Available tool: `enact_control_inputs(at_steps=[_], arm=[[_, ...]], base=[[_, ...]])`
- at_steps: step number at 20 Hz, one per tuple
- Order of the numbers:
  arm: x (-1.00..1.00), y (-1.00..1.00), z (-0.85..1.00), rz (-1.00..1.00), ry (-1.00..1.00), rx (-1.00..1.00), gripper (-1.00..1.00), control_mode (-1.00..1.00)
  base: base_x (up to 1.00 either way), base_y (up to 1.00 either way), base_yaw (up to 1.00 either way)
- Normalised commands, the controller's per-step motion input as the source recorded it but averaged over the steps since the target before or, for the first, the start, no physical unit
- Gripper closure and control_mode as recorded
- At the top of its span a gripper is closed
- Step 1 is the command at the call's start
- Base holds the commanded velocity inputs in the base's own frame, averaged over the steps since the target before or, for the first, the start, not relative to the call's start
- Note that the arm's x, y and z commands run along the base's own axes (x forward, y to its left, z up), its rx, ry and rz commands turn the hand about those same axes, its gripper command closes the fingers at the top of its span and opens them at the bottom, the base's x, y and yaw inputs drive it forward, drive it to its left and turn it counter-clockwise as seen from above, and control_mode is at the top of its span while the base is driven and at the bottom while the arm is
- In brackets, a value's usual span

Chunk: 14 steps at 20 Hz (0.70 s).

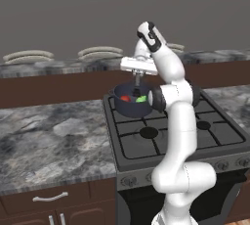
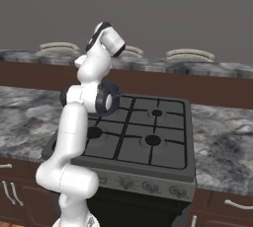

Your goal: Put the corn and onion in the pot. Retrieve the spatula and lightly stir the vegetables in the pot.

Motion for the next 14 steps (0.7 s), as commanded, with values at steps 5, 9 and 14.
enact_control_inputs(at_steps=[5, 9, 14], arm=[[0.09, -0.19, -0.08, -0.03, 0.18, 0.00, 1.00, -1.00], [0.18, -0.07, -0.05, -0.04, 0.14, 0.00, 1.00, -1.00], [0.20, 0.00, -0.01, 0.00, 0.00, 0.00, 1.00, -1.00]], base=[[0.00, 0.00, 0.00], [0.00, 0.00, 0.00], [0.00, 0.00, 0.00]])
